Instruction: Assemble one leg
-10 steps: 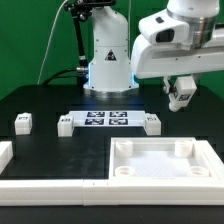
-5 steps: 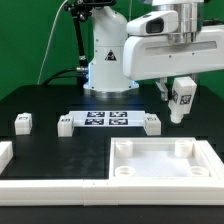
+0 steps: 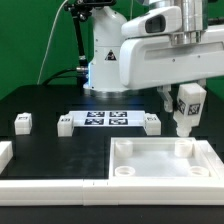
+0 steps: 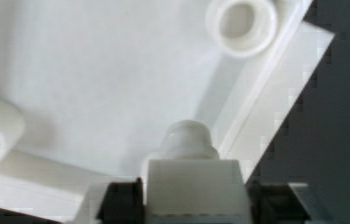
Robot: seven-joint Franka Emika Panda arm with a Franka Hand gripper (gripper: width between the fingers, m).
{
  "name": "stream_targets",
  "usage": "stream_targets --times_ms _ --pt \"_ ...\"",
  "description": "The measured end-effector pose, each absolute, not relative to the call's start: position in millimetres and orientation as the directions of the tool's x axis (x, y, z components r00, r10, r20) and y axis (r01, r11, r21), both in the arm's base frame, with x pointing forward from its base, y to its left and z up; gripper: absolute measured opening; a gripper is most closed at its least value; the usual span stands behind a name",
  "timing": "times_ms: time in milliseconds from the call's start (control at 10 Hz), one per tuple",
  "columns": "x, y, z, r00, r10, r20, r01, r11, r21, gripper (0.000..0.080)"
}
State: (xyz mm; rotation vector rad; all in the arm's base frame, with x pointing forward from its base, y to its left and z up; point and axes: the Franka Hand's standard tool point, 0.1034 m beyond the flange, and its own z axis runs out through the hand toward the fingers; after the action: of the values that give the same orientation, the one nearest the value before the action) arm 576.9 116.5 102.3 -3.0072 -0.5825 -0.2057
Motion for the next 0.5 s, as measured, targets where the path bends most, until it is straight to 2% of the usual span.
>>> stream_targets --times_ms 500 --pt "582.5 112.7 101.0 0.909 0.352 0.222 0.366 -0.930 -0.024 0.0290"
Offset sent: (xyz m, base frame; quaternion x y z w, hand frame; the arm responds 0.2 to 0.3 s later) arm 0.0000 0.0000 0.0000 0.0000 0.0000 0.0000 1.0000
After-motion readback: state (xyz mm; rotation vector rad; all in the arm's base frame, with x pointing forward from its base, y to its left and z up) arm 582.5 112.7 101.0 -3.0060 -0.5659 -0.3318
